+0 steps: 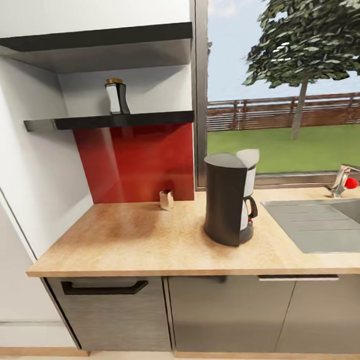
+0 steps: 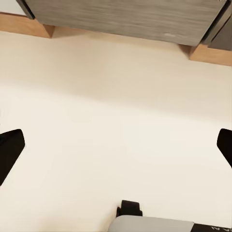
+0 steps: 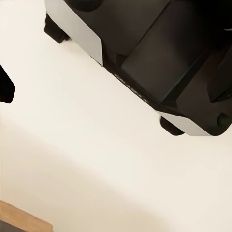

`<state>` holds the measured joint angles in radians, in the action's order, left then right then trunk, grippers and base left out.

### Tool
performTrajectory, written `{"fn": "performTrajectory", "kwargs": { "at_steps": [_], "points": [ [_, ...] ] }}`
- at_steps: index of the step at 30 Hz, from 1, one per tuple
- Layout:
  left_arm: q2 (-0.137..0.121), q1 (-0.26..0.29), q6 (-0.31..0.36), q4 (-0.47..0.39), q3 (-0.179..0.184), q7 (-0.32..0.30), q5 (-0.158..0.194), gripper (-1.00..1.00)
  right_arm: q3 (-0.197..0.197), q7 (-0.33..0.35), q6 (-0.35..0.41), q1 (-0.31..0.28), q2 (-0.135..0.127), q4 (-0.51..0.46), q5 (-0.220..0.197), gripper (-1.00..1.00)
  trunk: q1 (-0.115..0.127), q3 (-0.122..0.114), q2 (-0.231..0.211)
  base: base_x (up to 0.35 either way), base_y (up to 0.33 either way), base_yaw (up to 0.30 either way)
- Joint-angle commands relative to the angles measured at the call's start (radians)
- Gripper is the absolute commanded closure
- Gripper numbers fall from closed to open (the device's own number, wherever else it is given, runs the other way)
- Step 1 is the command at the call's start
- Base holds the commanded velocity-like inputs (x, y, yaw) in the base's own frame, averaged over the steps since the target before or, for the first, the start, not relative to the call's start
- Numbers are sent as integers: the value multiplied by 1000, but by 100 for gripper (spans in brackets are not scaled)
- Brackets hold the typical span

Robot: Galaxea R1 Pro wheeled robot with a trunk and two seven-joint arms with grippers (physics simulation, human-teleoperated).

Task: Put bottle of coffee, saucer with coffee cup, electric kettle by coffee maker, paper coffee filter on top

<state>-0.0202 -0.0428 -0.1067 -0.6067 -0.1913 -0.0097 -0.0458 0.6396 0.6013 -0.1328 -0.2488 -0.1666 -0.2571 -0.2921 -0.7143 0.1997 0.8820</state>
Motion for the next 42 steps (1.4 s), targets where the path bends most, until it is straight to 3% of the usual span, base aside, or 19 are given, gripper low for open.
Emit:
{"fn": "performTrajectory", "kwargs": {
  "at_steps": [1,22,42],
  "points": [
    [0,0,-2,-1,-2,-1,-5,-100,8,2,-4,-1,-1,1,-9,-100,0,1,1,0,312,-274],
    [0,0,-2,-1,-2,-1,-5,-100,8,2,-4,-1,-1,1,-9,-100,0,-9,1,-90,283,-243],
    [0,0,-4,-3,-2,0,-4,-100,9,-1,-3,-1,-1,3,-8,-100,0,-9,1,-121,116,-16]
  ]
}}
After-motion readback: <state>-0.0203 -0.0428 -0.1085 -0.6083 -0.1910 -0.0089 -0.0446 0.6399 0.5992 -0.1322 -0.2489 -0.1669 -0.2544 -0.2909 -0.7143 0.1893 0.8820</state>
